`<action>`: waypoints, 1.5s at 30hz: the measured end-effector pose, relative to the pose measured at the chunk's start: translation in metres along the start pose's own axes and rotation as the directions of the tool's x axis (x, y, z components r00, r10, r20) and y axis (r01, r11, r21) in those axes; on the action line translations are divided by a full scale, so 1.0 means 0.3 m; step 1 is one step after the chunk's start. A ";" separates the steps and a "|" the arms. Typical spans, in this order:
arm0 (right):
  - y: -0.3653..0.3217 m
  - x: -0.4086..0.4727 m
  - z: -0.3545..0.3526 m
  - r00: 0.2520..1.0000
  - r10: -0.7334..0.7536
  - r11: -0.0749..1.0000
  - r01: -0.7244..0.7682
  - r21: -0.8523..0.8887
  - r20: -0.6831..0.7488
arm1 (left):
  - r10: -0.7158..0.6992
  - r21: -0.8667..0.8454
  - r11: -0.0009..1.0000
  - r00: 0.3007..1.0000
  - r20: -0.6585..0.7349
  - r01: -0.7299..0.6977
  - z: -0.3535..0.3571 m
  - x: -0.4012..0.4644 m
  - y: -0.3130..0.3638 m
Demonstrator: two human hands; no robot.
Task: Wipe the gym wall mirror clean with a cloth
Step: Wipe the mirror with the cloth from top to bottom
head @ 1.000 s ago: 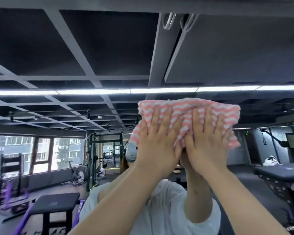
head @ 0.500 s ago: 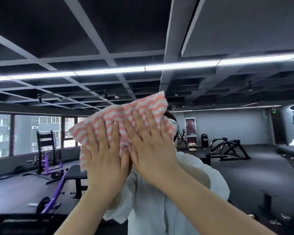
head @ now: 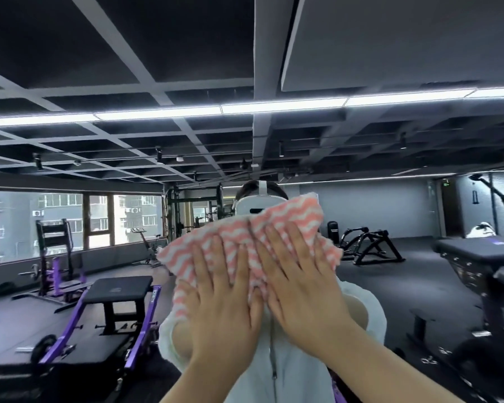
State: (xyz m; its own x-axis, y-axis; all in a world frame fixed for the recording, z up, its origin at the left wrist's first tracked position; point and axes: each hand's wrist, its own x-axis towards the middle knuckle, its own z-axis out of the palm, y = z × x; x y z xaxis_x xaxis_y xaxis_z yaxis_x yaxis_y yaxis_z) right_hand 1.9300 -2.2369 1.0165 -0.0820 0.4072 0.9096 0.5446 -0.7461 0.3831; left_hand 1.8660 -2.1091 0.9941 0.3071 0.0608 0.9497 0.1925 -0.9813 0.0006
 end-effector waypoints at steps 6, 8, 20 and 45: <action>0.304 -0.175 -0.052 0.994 0.079 0.996 -0.077 -0.038 0.073 | 0.137 0.053 0.989 0.990 0.030 -0.138 0.069 0.026 0.301; 0.400 -0.137 -0.068 0.993 0.096 0.995 -0.094 -0.031 0.069 | 0.170 0.077 0.982 0.985 0.003 -0.170 0.066 0.109 0.361; 0.728 0.283 -0.161 0.993 0.018 1.000 -0.020 0.021 0.113 | 0.226 0.139 0.965 0.974 0.001 -0.224 -0.054 0.622 0.462; 0.945 1.058 -0.300 0.979 0.139 0.989 -0.145 0.027 0.150 | 0.195 0.249 0.956 0.972 -0.135 -0.157 -0.314 1.386 0.418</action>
State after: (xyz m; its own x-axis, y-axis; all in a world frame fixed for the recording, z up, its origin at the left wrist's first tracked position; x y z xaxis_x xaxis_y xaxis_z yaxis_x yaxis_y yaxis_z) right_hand 1.9832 -2.3665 1.4283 0.1211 0.3739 0.9195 0.5729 -0.7828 0.2429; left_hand 1.9302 -2.2241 1.4186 0.2103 -0.1567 0.9650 0.3682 -0.9017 -0.2267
